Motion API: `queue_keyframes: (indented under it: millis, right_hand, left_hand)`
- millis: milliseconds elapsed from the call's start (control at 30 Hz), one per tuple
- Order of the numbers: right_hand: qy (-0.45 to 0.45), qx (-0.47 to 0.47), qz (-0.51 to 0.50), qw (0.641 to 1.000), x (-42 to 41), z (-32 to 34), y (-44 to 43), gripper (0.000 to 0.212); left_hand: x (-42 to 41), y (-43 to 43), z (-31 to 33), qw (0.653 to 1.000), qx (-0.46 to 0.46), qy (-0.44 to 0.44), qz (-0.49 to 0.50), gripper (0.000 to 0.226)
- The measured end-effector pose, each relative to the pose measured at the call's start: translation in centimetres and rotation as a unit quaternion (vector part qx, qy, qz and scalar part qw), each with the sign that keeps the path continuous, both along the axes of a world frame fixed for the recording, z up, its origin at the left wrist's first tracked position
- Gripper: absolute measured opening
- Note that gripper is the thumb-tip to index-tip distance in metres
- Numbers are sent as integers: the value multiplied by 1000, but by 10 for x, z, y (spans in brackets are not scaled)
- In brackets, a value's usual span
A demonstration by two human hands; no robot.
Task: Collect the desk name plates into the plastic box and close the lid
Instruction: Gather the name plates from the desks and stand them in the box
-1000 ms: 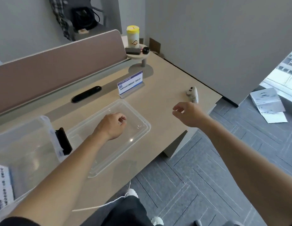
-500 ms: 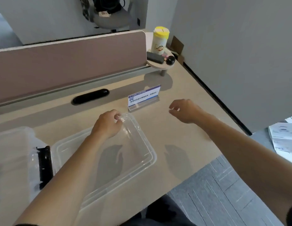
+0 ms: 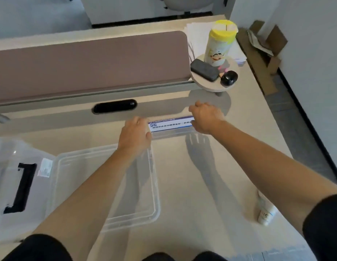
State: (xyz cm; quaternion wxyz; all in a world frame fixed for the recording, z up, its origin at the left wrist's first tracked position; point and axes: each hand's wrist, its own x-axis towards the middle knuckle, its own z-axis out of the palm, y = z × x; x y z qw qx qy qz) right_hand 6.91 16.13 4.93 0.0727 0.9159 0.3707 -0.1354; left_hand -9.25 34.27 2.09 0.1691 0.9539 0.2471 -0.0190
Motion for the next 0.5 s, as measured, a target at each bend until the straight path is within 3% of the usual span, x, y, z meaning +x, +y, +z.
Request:
queue_keyframes:
  millis: [100, 233, 367, 500]
  right_hand:
    - [14, -16, 59, 998, 15, -20, 11, 47]
    - [62, -41, 126, 989, 32, -46, 22, 49]
    - [94, -19, 132, 987, 47, -62, 26, 26]
    - [84, -8, 135, 987, 56, -69, 25, 21]
  left_hand:
    - [28, -8, -14, 1000, 19, -18, -11, 49]
    - [60, -10, -32, 994, 79, 28, -64, 53]
    - [91, -13, -36, 980, 63, 149, -117, 31]
    - [108, -13, -36, 969, 70, 213, -102, 15]
